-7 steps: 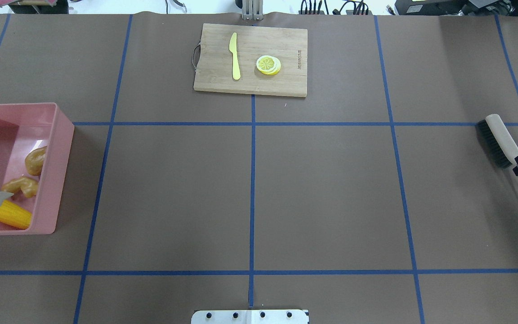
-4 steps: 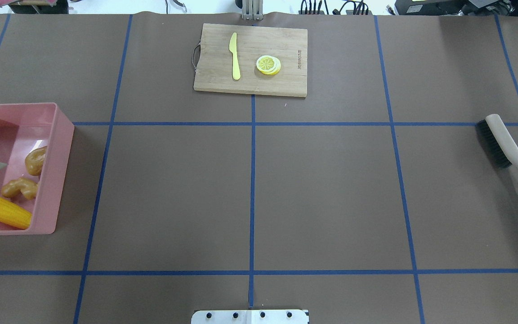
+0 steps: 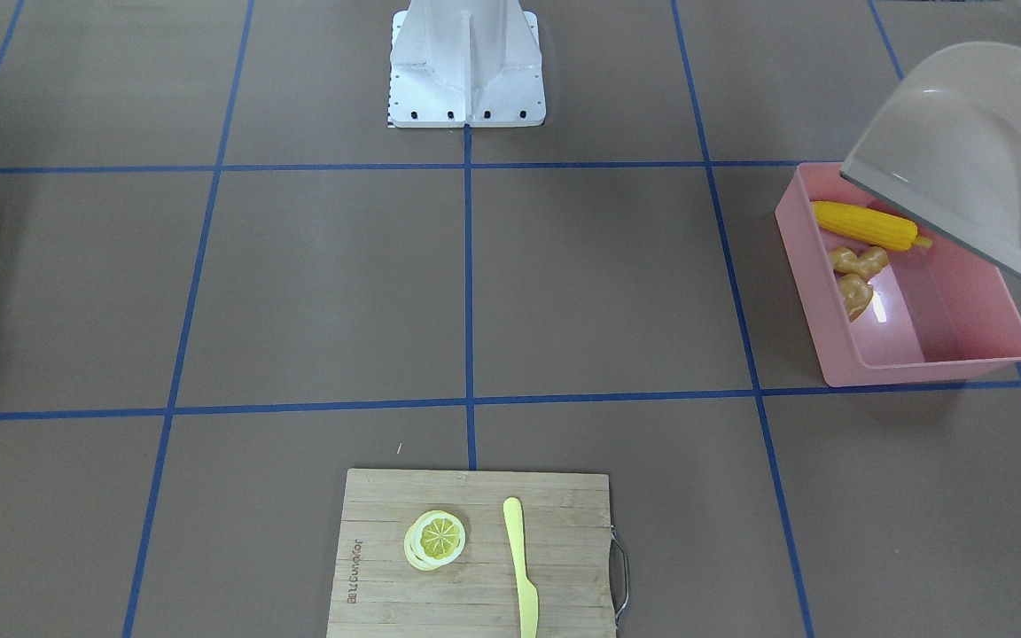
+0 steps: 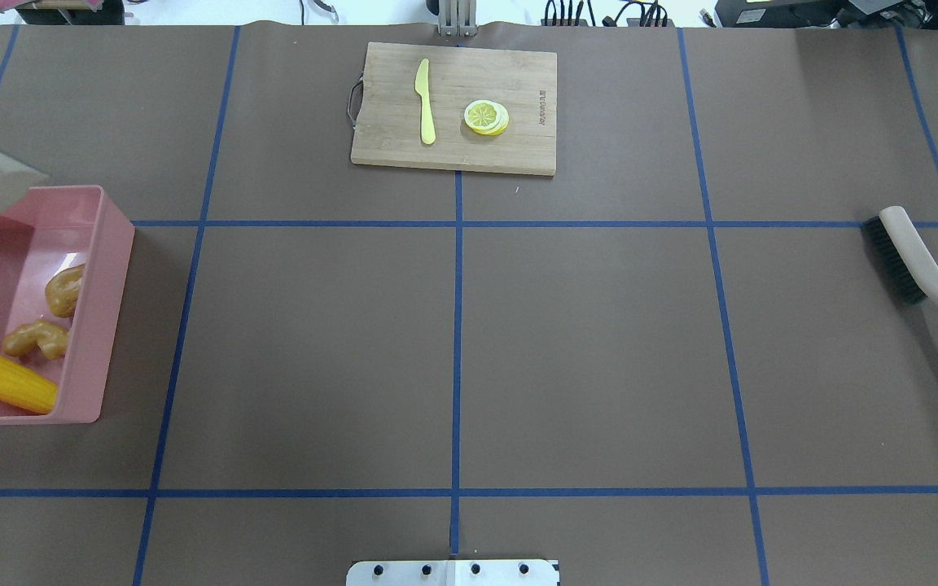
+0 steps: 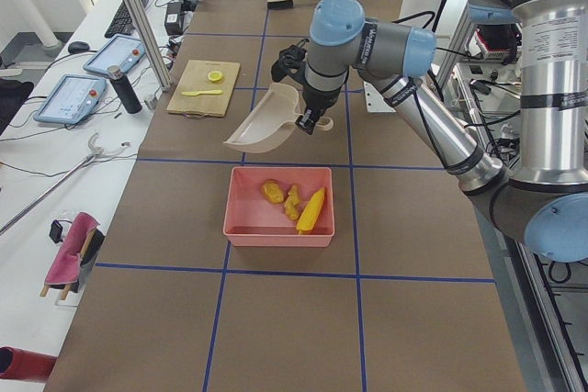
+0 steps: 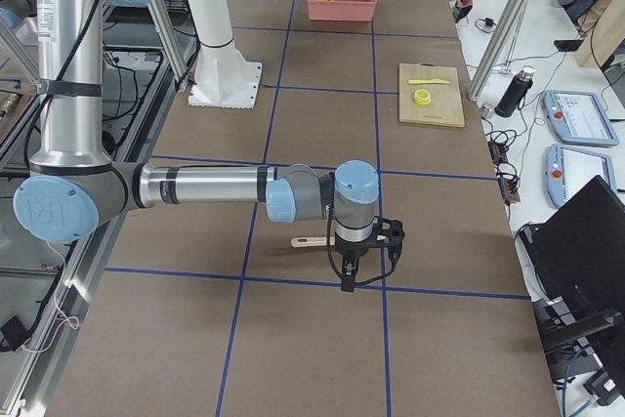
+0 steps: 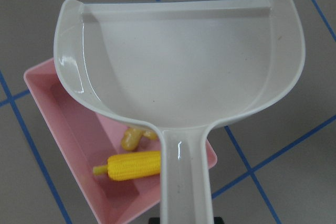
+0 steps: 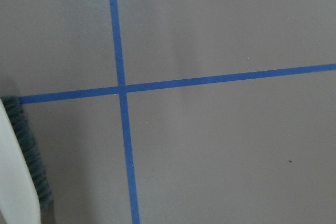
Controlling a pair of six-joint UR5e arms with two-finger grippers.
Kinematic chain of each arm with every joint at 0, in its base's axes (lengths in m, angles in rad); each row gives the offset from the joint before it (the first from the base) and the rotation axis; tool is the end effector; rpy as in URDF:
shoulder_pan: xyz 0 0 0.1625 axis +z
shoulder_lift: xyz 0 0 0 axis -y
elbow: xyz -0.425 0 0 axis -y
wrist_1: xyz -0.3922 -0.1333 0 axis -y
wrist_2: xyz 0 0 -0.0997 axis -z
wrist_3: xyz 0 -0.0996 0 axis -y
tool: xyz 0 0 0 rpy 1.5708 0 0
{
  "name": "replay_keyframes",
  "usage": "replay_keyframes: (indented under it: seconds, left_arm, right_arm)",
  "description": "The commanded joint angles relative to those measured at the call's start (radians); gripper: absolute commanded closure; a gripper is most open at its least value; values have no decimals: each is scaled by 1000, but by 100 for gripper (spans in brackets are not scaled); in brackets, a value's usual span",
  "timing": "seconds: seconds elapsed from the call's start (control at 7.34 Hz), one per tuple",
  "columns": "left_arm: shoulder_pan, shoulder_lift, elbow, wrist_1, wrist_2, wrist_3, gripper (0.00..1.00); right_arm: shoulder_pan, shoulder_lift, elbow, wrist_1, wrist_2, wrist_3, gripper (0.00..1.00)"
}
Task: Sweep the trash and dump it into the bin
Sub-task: 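Carry the empty dustpan back and lower it onto the table with the left gripper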
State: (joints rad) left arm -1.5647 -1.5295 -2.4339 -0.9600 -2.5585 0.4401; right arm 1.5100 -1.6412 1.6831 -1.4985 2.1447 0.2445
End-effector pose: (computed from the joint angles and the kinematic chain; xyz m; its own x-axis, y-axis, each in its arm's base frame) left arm -0.0480 -0.3588 0.3326 0.4946 0.5778 -0.6492 -0.2395 0.8087 0.5372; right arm 0.0505 -0.4745 0.6418 0.8243 0.1306 0.5509 -0.1434 0.9895 -0.0200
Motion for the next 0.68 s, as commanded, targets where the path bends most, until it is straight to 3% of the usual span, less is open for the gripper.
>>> replay_keyframes:
  seconds: [0.0, 0.27, 0.54]
  left_arm:
    - [185, -110, 45, -114, 111, 2, 100]
    - [315, -204, 123, -297, 165, 2, 100]
    - [438, -233, 156, -426, 188, -8, 100]
  right_arm:
    - [1, -3, 1, -2, -29, 2, 0]
    - [3, -5, 6, -5, 10, 4, 0]
    - [15, -6, 13, -6, 50, -2, 0]
